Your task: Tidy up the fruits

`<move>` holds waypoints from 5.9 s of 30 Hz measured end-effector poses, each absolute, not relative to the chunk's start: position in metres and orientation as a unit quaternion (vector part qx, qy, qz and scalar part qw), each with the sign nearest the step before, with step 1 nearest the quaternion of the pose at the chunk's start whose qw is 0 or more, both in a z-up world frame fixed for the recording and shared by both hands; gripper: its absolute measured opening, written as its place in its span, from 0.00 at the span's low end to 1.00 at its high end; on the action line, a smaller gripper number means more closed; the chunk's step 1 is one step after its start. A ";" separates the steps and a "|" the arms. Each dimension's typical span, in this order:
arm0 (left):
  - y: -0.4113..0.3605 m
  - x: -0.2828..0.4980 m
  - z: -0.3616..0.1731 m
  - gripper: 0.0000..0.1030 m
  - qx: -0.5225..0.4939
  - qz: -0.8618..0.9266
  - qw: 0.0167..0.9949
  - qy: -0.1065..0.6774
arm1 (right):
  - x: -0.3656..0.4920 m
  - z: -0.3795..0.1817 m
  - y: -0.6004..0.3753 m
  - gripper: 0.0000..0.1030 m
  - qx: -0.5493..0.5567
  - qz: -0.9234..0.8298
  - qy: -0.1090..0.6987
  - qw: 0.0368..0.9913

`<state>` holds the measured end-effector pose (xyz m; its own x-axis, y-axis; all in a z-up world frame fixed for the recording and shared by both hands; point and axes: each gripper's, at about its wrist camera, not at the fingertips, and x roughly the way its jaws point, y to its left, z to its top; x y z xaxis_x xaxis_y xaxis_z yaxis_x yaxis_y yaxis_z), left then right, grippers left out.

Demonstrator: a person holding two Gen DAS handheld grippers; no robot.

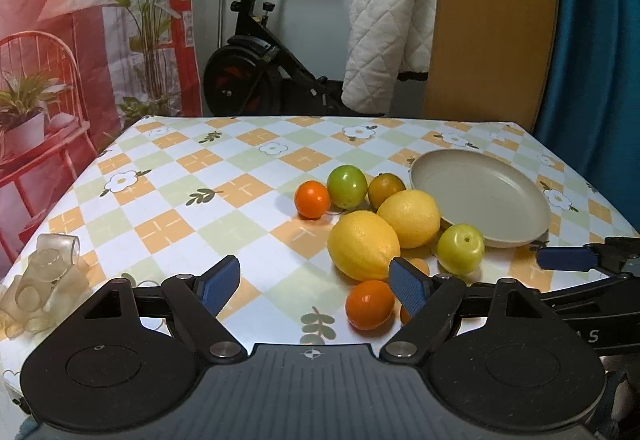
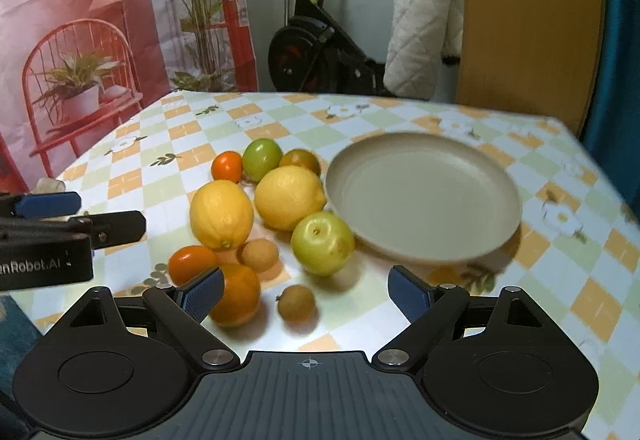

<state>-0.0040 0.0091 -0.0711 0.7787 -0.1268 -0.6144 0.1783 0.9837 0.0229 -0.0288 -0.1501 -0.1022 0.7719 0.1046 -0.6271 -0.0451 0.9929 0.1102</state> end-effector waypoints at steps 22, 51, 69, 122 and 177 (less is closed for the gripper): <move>0.006 0.000 -0.083 0.80 0.042 -0.085 0.932 0.351 | -0.032 -0.106 -0.142 0.64 0.005 0.061 0.346 0.936; 0.004 0.008 -0.090 0.58 0.038 -0.073 0.929 0.361 | -0.011 -0.129 -0.158 0.25 0.059 0.084 0.350 0.931; -0.009 0.019 -0.087 0.46 0.011 -0.141 0.915 0.378 | -0.013 -0.134 -0.172 0.23 0.082 0.083 0.351 0.929; -0.078 0.074 -0.121 0.27 0.169 -0.228 0.850 0.443 | -0.022 -0.140 -0.205 0.23 0.110 0.060 0.335 0.934; -0.076 0.065 -0.105 0.27 0.179 -0.233 0.860 0.418 | -0.022 -0.145 -0.205 0.30 0.111 0.051 0.347 0.930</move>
<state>0.0650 -0.0757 -0.1051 0.5418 -0.2507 -0.8022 0.5505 0.8271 0.1134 -0.0223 -0.2049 -0.1448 0.7538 0.1720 -0.6342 -0.0175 0.9700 0.2423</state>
